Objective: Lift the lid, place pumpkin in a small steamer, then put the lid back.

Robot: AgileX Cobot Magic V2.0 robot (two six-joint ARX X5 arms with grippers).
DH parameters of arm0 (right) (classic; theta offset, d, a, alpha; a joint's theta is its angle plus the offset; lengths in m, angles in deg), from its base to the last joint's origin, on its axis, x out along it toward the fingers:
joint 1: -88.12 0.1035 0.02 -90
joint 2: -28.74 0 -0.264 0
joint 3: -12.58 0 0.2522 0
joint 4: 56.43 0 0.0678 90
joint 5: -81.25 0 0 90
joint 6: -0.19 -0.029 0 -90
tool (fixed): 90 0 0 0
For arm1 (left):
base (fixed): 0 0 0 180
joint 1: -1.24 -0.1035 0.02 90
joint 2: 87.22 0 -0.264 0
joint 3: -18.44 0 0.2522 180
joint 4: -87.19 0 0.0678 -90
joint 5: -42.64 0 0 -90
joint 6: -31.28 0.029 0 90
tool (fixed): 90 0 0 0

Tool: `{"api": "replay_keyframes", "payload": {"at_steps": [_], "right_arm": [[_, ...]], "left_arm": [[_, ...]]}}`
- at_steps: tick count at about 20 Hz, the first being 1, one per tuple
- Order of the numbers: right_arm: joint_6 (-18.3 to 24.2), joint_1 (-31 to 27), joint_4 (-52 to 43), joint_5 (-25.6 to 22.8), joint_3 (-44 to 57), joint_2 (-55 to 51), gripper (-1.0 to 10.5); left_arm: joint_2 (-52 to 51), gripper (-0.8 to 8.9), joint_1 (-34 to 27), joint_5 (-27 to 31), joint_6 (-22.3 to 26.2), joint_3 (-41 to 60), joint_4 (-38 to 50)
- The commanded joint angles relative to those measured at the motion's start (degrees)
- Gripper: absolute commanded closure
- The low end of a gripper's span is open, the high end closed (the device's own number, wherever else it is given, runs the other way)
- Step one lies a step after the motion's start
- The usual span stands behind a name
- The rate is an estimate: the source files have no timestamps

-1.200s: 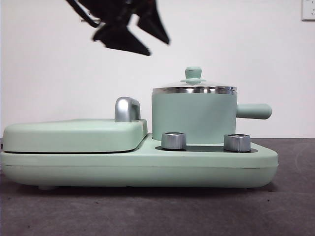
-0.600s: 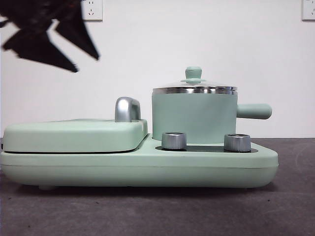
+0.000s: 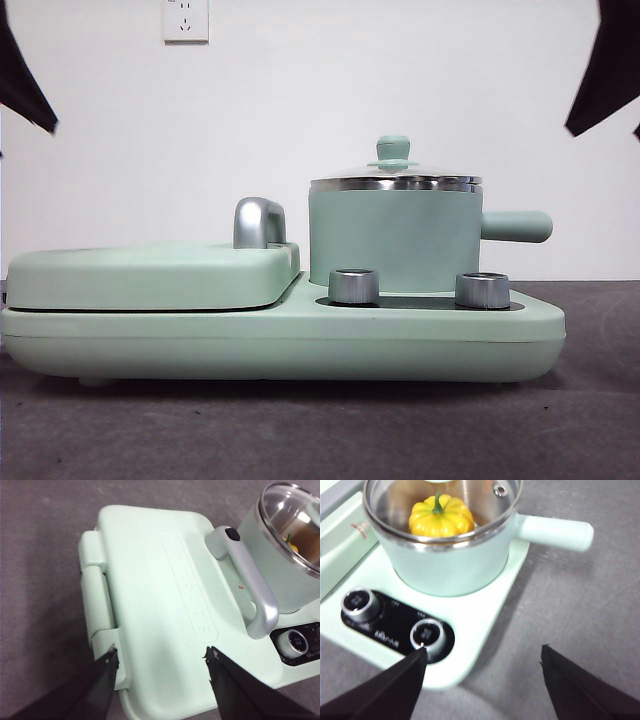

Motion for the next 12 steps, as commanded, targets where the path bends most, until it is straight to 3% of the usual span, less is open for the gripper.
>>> {"api": "replay_keyframes", "payload": {"at_steps": [1, 5, 6, 7, 12], "right_arm": [[0.5, 0.3, -2.4, 0.2, -0.2, 2.1, 5.9], [0.4, 0.3, -2.3, 0.4, -0.2, 2.7, 5.9], [0.4, 0.3, -1.9, 0.5, -0.2, 2.3, 6.4], [0.4, 0.3, -2.0, 0.5, -0.2, 2.2, 8.9], [0.8, 0.3, -3.1, 1.0, -0.2, 1.9, 9.3]], "left_arm": [[-2.3, 5.34, 0.0, 1.2, 0.0, -0.2, -1.3], [-4.1, 5.33, 0.0, 1.0, 1.9, -0.2, -4.2], [-4.1, 5.56, 0.0, 1.0, 1.9, -0.2, -4.5], [-4.1, 8.16, 0.0, 0.7, 1.7, -0.3, -4.5], [-4.8, 8.07, 0.0, 0.7, 1.6, -0.3, -5.8]]}}
